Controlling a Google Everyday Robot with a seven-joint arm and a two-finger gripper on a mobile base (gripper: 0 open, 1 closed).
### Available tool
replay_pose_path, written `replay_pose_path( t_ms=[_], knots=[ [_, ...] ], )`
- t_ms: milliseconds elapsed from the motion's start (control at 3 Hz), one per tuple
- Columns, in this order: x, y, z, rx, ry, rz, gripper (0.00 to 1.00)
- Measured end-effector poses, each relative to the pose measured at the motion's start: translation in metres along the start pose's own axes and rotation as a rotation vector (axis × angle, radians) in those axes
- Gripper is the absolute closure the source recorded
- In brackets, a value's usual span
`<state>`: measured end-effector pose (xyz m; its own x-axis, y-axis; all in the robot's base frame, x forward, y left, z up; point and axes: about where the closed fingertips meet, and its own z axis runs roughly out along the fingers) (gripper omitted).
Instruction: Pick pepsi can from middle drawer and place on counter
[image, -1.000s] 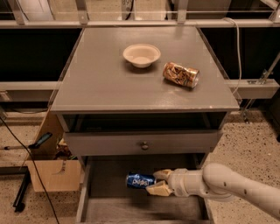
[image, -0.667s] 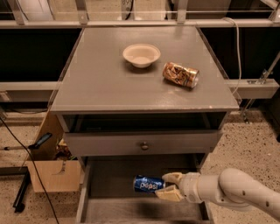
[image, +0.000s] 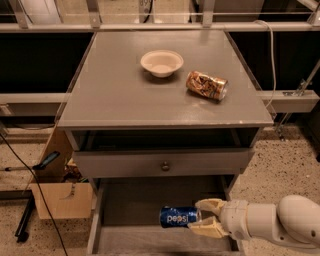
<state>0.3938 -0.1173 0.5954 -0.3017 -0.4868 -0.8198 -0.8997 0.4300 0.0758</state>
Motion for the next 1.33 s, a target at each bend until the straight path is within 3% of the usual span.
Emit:
replay_pose_path(
  t_ms=[667,1000,1333],
  knots=[
    [-0.102,0.022,-0.059,0.03,0.014,-0.185,1.0],
    [-0.166,0.021,-0.09,0.063,0.01,-0.259,1.0],
    [-0.224,0.005,-0.112,0.085,-0.001,-0.297,1.0]
  ],
)
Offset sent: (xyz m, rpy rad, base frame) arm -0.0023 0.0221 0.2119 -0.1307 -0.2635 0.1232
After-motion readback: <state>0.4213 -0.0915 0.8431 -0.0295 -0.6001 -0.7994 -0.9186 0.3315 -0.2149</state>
